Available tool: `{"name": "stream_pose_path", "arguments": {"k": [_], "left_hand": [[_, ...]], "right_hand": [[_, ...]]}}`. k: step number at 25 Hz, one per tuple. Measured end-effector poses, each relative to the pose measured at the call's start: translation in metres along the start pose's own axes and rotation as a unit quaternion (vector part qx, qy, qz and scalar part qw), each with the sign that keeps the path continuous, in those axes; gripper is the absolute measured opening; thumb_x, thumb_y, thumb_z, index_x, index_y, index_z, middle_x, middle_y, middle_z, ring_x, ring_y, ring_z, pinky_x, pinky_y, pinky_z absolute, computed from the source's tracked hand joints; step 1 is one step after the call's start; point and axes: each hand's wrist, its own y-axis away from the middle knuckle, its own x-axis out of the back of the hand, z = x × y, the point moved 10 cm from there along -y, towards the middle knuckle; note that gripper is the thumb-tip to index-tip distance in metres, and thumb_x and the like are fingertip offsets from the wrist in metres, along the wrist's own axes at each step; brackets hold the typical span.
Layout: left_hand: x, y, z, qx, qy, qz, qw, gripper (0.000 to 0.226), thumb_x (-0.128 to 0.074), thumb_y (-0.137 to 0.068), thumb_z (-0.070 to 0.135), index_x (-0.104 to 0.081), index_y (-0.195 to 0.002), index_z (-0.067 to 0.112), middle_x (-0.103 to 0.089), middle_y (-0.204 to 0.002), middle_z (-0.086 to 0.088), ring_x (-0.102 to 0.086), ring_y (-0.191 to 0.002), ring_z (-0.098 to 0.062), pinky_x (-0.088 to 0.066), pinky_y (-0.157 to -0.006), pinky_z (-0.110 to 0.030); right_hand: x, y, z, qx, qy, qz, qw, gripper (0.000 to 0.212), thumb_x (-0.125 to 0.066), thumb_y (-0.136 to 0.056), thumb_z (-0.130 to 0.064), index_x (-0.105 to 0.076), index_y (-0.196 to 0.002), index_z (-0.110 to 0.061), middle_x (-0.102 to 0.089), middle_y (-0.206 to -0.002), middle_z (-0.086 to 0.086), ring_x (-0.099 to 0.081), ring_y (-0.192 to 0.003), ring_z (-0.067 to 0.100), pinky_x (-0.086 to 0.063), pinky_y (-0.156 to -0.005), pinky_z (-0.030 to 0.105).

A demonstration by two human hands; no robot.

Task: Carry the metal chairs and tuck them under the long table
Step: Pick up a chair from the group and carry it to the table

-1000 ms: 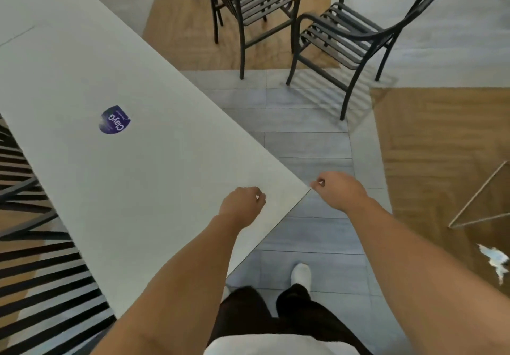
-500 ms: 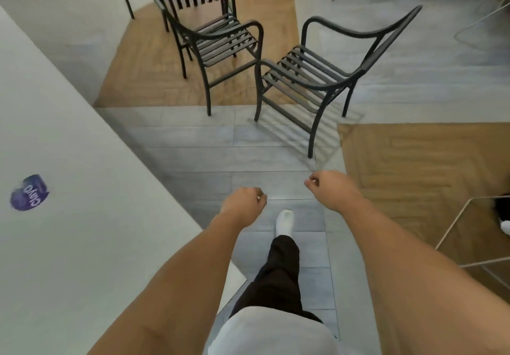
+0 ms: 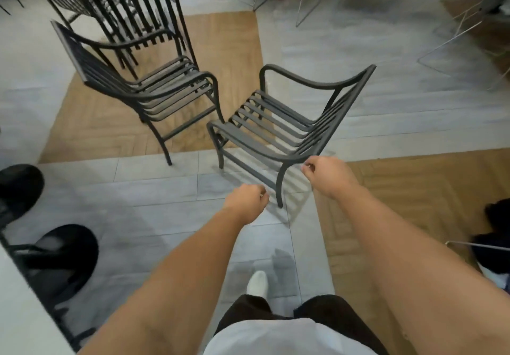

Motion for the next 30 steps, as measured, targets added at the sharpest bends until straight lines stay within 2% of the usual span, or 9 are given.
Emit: {"name": "stream_pose_path", "arguments": {"k": [3,7,13,19,22,26,30], "left_hand": [[0.025,-0.059,0.040,0.000,-0.011,0.007,1.000,0.036,-0.040,-0.108,0.039,-0.066,-0.107,0.015,-0.065,-0.090,-0.004,-0.060,-0.082,-0.028,-0.054,-0.073,-0.041],[0.040,-0.133,0.080,0.015,-0.002,0.033,0.999,0.036,-0.040,-0.108,0.038,-0.068,-0.112,0.016,-0.069,-0.090,-0.004,-0.064,-0.080,-0.025,-0.058,-0.076,-0.044],[0.042,-0.221,0.164,0.114,0.052,0.071,0.990,0.034,-0.041,-0.108,0.039,-0.067,-0.115,0.019,-0.071,-0.095,-0.005,-0.065,-0.083,-0.027,-0.059,-0.078,-0.044],[0.057,-0.270,0.203,0.149,0.077,0.088,0.982,0.036,-0.039,-0.108,0.041,-0.068,-0.116,0.021,-0.072,-0.099,-0.002,-0.065,-0.084,-0.023,-0.059,-0.077,-0.041],[0.063,-0.298,0.201,0.169,0.080,0.088,0.978,0.035,-0.038,-0.108,0.041,-0.068,-0.113,0.022,-0.070,-0.092,0.000,-0.065,-0.081,-0.021,-0.059,-0.076,-0.042],[0.062,-0.326,0.194,0.177,0.082,0.066,0.979,0.036,-0.039,-0.108,0.039,-0.068,-0.116,0.020,-0.070,-0.087,0.000,-0.065,-0.076,-0.019,-0.058,-0.071,-0.038],[0.065,-0.346,0.185,0.196,0.094,0.056,0.975,0.036,-0.039,-0.108,0.041,-0.068,-0.115,0.019,-0.071,-0.090,0.000,-0.066,-0.081,-0.021,-0.059,-0.078,-0.041]], "right_hand": [[0.035,-0.057,0.046,0.000,0.004,0.008,1.000,0.026,-0.051,-0.104,-0.039,-0.069,-0.103,-0.021,-0.072,-0.096,0.005,-0.063,-0.090,0.031,-0.044,-0.071,0.035],[0.054,-0.126,0.119,0.002,0.024,-0.017,1.000,0.028,-0.048,-0.105,-0.040,-0.069,-0.108,-0.021,-0.072,-0.103,0.004,-0.064,-0.095,0.030,-0.045,-0.072,0.035],[0.088,-0.228,0.211,0.073,0.074,-0.086,0.991,0.027,-0.046,-0.105,-0.039,-0.069,-0.109,-0.026,-0.071,-0.103,0.000,-0.061,-0.092,0.026,-0.048,-0.071,0.035],[0.107,-0.286,0.234,0.134,0.101,-0.116,0.979,0.029,-0.048,-0.105,-0.040,-0.068,-0.118,-0.025,-0.071,-0.114,0.000,-0.064,-0.104,0.027,-0.054,-0.079,0.038],[0.111,-0.317,0.225,0.172,0.111,-0.128,0.970,0.027,-0.050,-0.104,-0.041,-0.068,-0.116,-0.025,-0.070,-0.113,0.000,-0.063,-0.104,0.026,-0.052,-0.078,0.037],[0.107,-0.345,0.221,0.192,0.132,-0.144,0.962,0.038,-0.053,-0.103,-0.045,-0.063,-0.132,-0.024,-0.065,-0.127,0.000,-0.061,-0.115,0.026,-0.053,-0.087,0.040],[0.104,-0.372,0.231,0.204,0.146,-0.168,0.953,0.044,-0.058,-0.099,-0.052,-0.061,-0.134,-0.025,-0.065,-0.127,-0.002,-0.060,-0.115,0.022,-0.052,-0.087,0.038]]}}
